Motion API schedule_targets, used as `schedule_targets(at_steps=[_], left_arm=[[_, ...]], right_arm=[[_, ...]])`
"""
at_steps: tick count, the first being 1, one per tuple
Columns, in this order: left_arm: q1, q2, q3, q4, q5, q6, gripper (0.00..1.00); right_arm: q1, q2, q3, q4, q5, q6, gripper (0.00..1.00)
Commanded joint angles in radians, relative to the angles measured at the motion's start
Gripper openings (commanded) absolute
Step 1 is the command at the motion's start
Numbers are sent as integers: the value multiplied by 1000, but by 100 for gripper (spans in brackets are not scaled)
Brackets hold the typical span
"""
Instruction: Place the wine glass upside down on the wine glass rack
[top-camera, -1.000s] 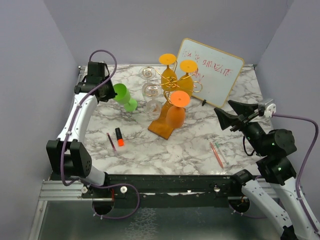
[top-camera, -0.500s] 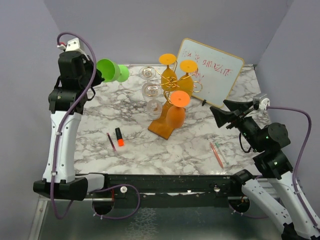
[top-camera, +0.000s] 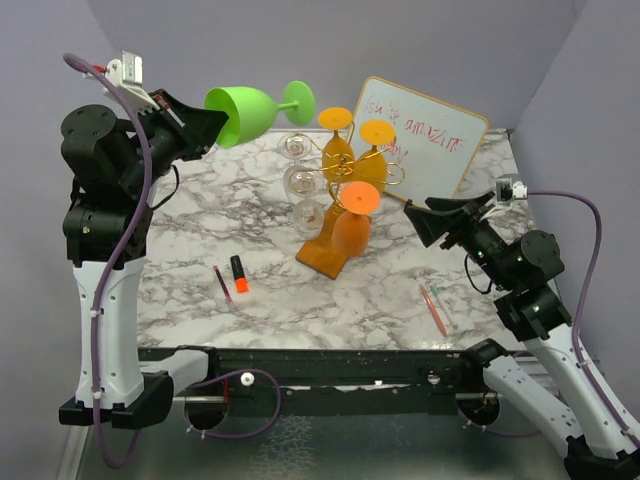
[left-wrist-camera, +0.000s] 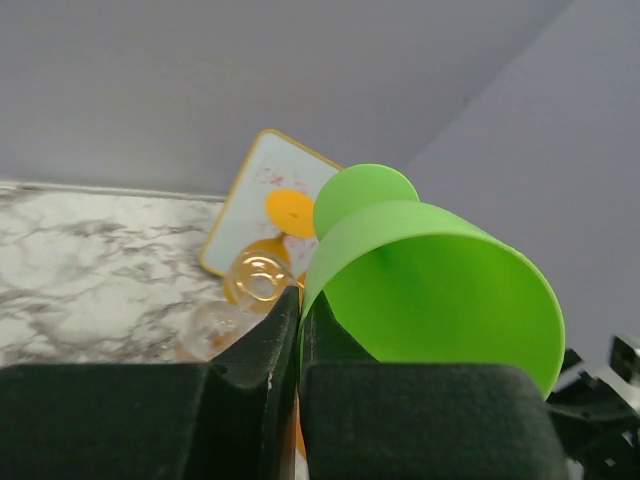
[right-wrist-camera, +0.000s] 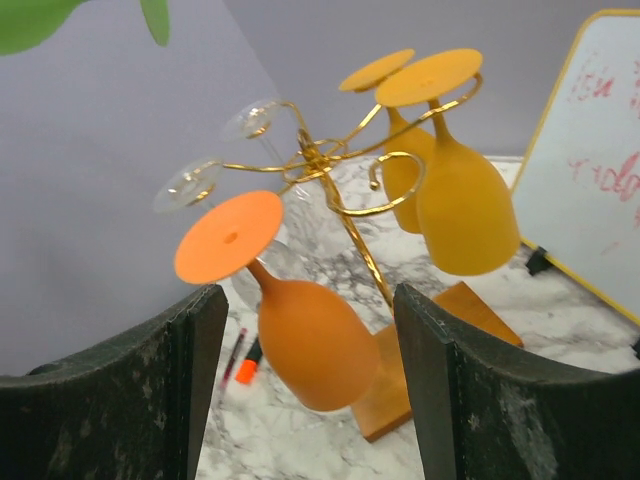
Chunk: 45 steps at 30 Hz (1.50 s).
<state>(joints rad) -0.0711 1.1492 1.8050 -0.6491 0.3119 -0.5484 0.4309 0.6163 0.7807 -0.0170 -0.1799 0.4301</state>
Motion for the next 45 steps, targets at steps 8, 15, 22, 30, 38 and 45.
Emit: schedule_targets(at_steps=[8,15,22,30,38,45], left_arm=[[-100,16,-184,386,371,-296,0],[-394,87,-234,498,193,-263,0],[-547,78,-378,751,18,-193,0],[-711,40,-523,921,-185,-10,0],[-847,14,-649,1066,-280,186,0],[-886,10,-692,1104,-296,280,0]], right_arm=[[2,38,-68,370,-196,289,75],[2,24,-72,409,-175,361,78],[2,-43,-154,506,-56,589,76],[2,-43,-171,550,6,750,75],[2,-34,-197,503,202,1030,69],[2,0,-207,529,265,1117,57]])
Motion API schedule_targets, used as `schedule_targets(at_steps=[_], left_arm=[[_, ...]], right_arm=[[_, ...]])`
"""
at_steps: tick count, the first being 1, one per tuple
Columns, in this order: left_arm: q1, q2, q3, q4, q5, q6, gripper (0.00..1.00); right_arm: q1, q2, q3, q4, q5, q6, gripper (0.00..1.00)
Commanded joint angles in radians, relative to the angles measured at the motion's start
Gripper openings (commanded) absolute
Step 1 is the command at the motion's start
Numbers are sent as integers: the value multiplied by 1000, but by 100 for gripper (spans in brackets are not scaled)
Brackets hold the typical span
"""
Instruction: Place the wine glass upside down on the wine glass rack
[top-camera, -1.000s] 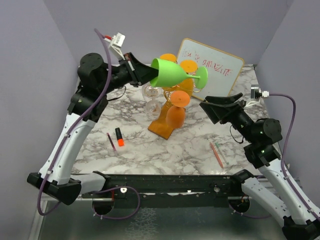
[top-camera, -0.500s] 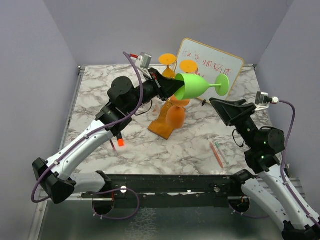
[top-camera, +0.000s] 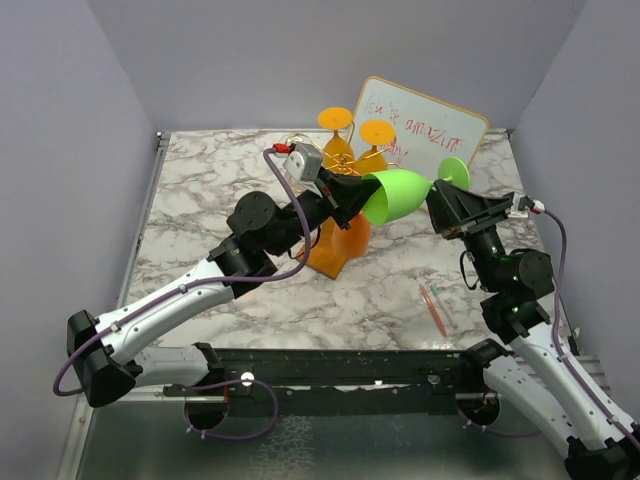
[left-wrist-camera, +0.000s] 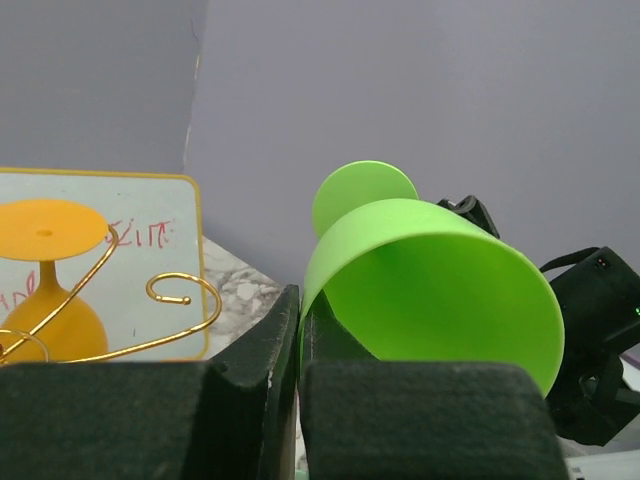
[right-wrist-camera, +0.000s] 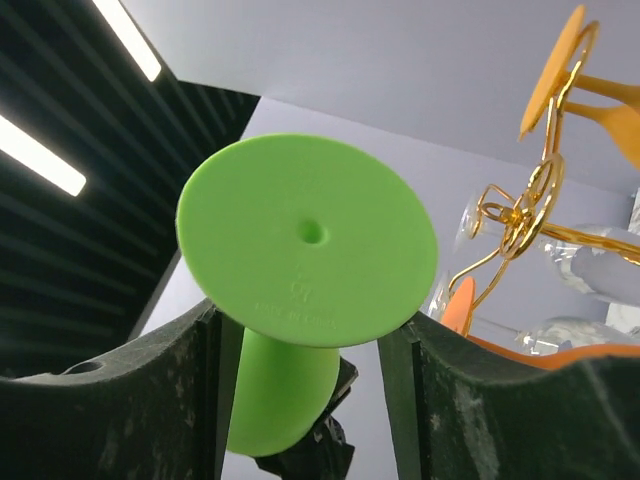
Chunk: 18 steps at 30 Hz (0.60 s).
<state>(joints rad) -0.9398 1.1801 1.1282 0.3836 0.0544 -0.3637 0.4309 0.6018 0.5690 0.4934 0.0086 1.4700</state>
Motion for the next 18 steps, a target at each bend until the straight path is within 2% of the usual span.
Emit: schedule_targets(at_steps=[1,6,14,18], left_arm=[[-21,-22,-19,73,-43,102,0],[-29,-24,-41,81,-42,120,0],[-37,-37,-86,83,-12,176,0],[-37,-48,-107,83,-5,194,0]], right_arm=[[2,20,8,19,72,73,54],[2,39,15,23,54,74,44],[2,65,17,55,37,97,44],[2,76,16,65,27,107,38]])
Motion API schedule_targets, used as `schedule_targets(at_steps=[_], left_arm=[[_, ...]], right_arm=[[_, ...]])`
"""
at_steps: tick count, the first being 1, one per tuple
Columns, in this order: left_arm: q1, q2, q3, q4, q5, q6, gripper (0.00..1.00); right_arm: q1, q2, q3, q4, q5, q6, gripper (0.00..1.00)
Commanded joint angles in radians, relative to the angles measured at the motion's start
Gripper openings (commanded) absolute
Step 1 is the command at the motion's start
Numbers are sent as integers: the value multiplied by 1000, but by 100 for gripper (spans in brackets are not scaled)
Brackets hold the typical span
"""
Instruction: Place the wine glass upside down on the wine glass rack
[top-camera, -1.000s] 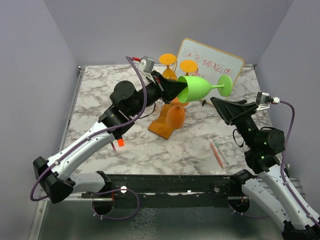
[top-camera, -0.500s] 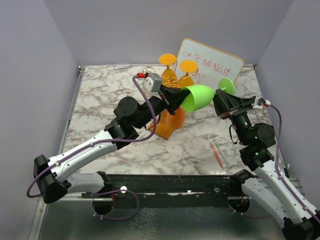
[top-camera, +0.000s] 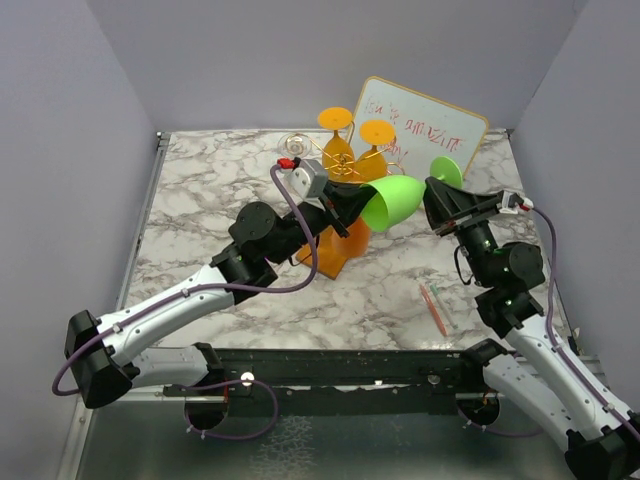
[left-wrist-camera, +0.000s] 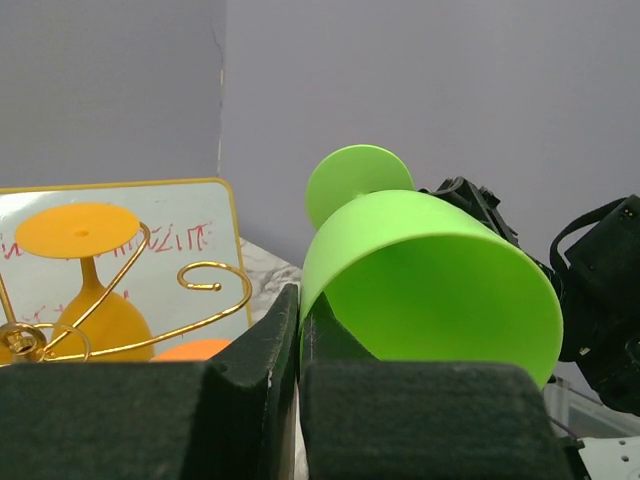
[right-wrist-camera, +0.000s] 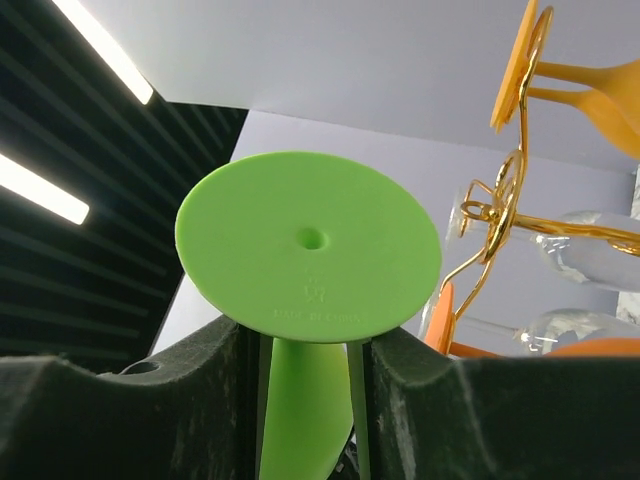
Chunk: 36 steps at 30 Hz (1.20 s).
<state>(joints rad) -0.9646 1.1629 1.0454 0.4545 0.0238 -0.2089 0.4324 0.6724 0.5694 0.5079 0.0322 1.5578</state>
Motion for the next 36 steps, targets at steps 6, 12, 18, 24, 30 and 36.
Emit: schedule_targets(at_steps=[6,12,18,24,30,36], left_arm=[[-14,-43,-52,10,67,39,5],[-14,-84,-89,7,74,6,28],[-14,-166,-128,-21,60,-42,58],[-13,-227,-77,-123,8,-110,78],[-13,-101,208,-445,48,-216,90],[-13,44,401,-535,156,-378,98]], right_arm=[[0,0,12,55,13,-1,20],[0,-27,-3,30,42,-39,1],[0,-81,-29,-10,89,-100,1],[0,-168,-21,-123,121,-346,1],[0,-265,-11,-212,115,-688,1],[0,-306,28,-308,33,-1133,1]])
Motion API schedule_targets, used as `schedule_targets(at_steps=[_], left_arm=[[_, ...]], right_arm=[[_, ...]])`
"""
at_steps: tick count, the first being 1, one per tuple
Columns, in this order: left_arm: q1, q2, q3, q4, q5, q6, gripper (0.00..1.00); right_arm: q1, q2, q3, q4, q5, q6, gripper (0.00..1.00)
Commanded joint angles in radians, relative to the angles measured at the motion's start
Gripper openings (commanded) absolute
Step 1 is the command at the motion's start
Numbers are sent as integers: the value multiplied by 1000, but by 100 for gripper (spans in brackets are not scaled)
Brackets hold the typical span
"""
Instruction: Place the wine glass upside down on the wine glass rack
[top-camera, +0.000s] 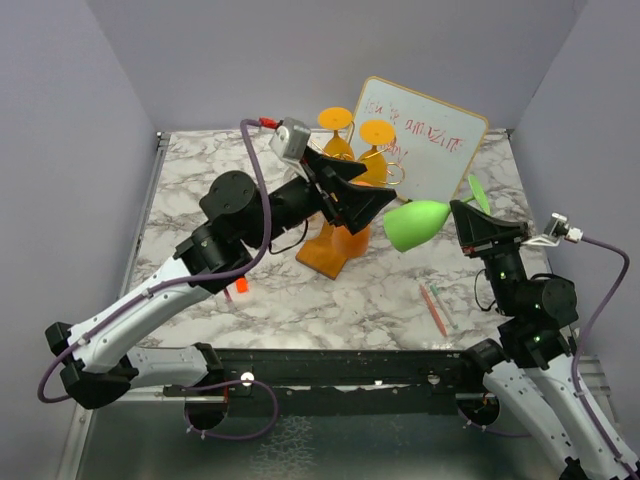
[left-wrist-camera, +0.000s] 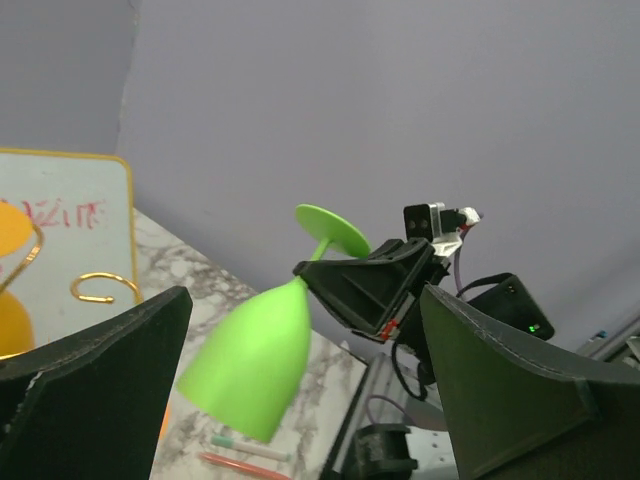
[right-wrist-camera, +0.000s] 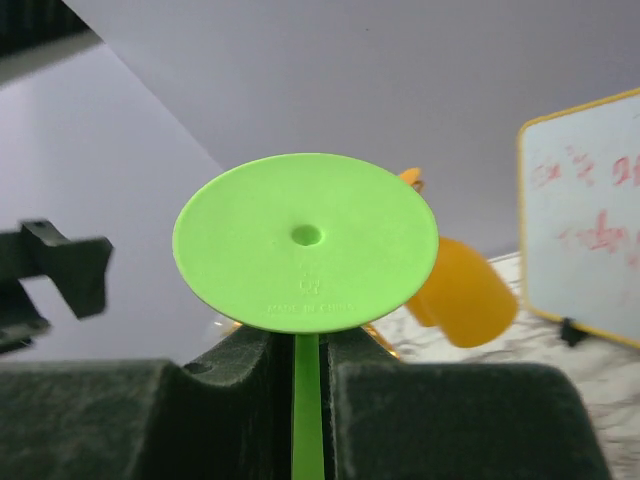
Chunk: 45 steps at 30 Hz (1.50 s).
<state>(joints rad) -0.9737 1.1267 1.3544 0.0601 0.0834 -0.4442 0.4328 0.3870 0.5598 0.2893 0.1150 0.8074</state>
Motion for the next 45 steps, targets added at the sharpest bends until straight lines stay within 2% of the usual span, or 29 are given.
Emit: schedule_targets(at_steps=[1,7,10,14,16,21,27,32,35,37,40,41,45], left_arm=[[-3,102,114,-141,120,-164,98],[-3,242,238,-181,194,-261,99],[-3,303,275,-179,241,-311,99],[-3,365,309,-183,287,-373,99],[-3,382,322,-206,280,-385,94],[-2,398,335,-257,247,-383,70],[3,395,326,-258,254,-391,34],[9,400,327,-242,317,-411,15],[9,384,289,-166,371,-448,2],[9,373,270,-130,384,-459,0],[12,365,272,-131,362,-448,0],[17,362,273,-135,347,-444,0],[46,345,270,-142,274,-443,0]], right_arm=[[0,-22,43,-99,-72,-448,1],[0,-19,66,-112,-262,-780,1],[-1,-15,56,-100,-422,-921,1],[0,5,42,-77,-493,-962,1],[0,8,34,-60,-493,-954,1],[0,4,32,-55,-486,-955,1],[-1,-2,27,-60,-489,-963,1],[0,0,25,-59,-481,-964,1],[0,-2,27,-57,-484,-956,2],[0,-2,28,-58,-484,-933,8],[-1,2,46,-84,-472,-889,39],[-1,1,56,-105,-471,-879,46],[-1,-8,113,-210,-488,-879,58]])
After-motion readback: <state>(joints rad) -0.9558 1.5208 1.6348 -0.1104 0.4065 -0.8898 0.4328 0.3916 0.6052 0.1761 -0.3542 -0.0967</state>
